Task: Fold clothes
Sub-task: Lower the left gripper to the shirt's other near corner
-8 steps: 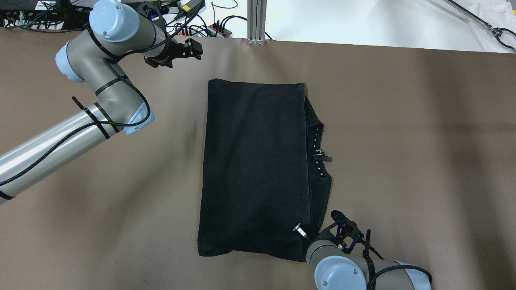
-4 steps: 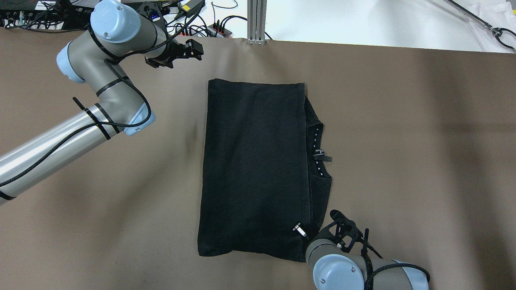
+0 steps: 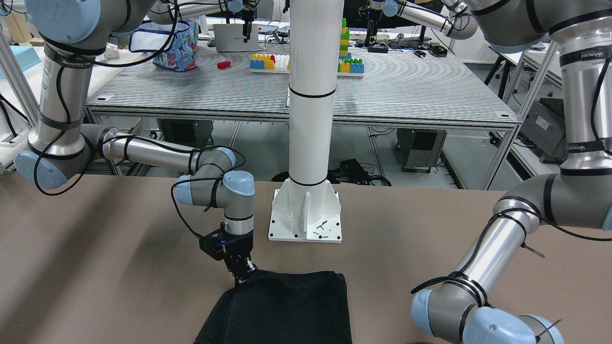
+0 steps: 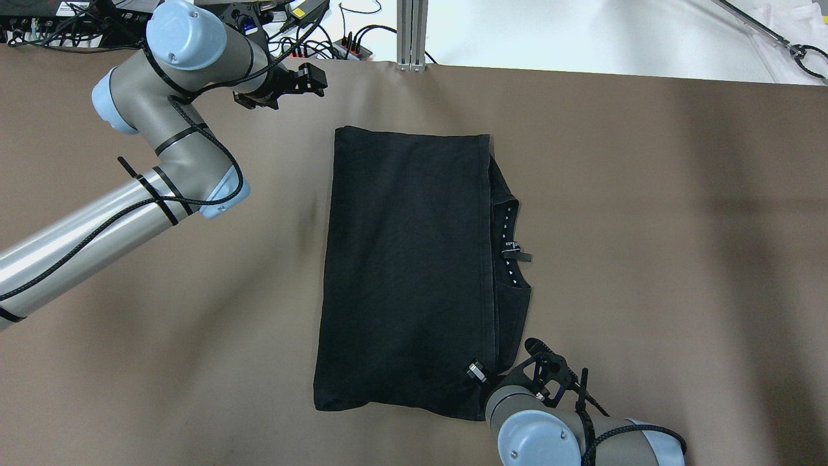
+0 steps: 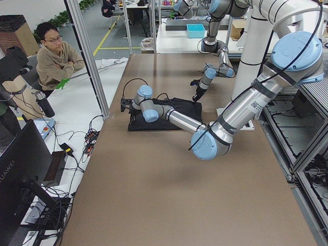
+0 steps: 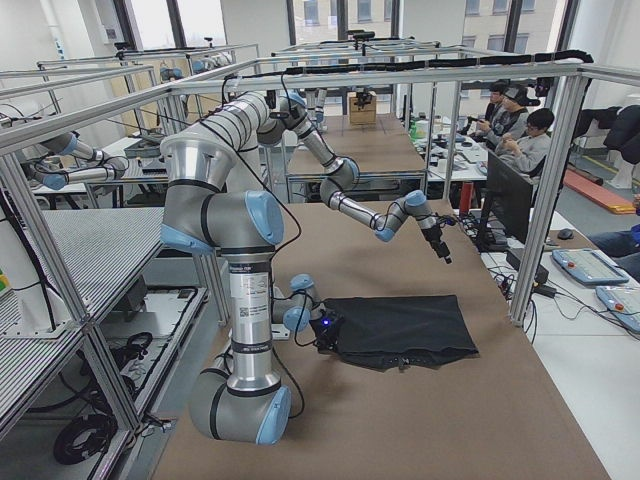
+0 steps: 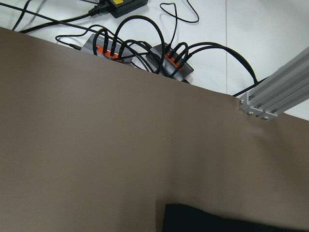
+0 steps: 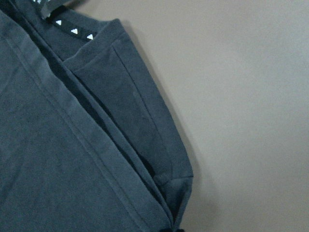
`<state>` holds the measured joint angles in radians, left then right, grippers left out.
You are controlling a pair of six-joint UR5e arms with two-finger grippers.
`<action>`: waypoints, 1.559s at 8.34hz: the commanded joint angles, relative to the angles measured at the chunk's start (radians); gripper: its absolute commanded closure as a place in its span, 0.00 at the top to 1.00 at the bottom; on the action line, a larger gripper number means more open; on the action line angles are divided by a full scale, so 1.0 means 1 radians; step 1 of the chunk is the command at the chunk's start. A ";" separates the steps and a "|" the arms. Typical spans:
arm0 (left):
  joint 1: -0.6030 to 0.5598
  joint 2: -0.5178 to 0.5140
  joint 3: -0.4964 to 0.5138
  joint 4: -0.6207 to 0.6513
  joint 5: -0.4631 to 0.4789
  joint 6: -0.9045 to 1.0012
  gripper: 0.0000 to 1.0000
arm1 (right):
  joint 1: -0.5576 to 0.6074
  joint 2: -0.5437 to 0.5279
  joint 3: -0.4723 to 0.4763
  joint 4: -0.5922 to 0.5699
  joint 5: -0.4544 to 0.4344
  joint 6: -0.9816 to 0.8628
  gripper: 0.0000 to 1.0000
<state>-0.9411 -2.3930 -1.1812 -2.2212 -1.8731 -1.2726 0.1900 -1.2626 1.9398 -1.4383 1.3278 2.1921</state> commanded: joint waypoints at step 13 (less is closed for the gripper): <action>0.834 0.607 -0.720 0.023 0.658 -0.755 0.79 | -0.052 0.009 0.142 -0.111 0.008 -0.034 0.00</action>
<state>-0.1655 -1.7866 -1.9220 -2.1968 -1.2665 -1.9990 0.1361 -1.2522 2.0806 -1.5495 1.3356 2.1728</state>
